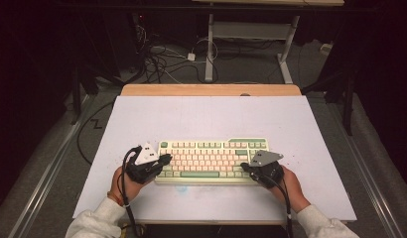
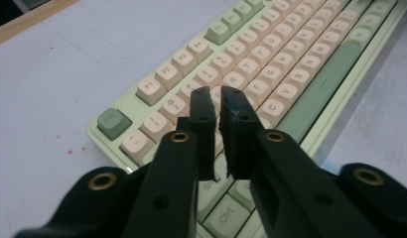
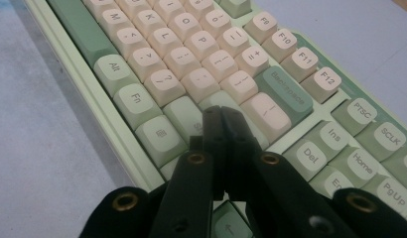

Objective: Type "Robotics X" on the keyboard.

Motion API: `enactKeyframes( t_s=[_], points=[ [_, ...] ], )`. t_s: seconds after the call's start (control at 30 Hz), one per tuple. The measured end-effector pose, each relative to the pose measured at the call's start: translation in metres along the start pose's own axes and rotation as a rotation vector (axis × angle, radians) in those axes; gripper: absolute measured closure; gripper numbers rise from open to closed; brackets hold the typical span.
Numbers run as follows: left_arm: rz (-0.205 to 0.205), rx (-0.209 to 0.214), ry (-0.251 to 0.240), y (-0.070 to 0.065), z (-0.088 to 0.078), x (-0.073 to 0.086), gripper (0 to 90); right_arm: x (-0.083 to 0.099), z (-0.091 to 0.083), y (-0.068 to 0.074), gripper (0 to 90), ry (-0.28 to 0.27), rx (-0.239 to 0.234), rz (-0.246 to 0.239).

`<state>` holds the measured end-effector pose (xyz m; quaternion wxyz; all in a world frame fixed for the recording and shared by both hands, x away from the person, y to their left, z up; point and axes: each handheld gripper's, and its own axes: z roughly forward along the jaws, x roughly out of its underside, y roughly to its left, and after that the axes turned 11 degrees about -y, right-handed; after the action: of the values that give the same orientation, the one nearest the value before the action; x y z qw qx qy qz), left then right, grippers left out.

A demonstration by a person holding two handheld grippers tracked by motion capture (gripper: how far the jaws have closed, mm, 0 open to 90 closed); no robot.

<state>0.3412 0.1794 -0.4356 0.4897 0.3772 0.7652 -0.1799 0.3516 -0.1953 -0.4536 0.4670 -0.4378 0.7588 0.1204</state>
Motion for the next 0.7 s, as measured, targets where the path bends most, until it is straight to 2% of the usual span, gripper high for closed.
enactKeyframes(
  t_s=[0.1,0.3,0.43,0.53,0.6,0.7],
  points=[
    [0.028,0.016,0.046,-0.003,0.012,-0.009,87.7,0.000,0.000,0.000,90.0,-0.001,-0.001,0.001],
    [0.043,0.032,0.085,-0.005,0.030,-0.020,87.8,0.000,0.001,0.001,90.0,0.000,0.005,-0.001],
    [0.037,0.048,0.126,-0.004,0.045,-0.026,87.8,0.001,0.000,0.001,90.0,-0.005,0.008,0.000],
    [0.050,0.047,0.154,-0.004,0.055,-0.029,87.8,0.001,0.000,0.001,90.0,-0.006,0.009,-0.004],
    [0.041,0.066,0.169,-0.004,0.062,-0.030,87.8,0.001,0.000,0.001,90.0,-0.006,0.007,-0.005],
    [0.040,0.064,0.188,-0.004,0.069,-0.030,87.8,0.001,0.000,0.001,90.0,-0.007,0.008,-0.006]
  ],
)
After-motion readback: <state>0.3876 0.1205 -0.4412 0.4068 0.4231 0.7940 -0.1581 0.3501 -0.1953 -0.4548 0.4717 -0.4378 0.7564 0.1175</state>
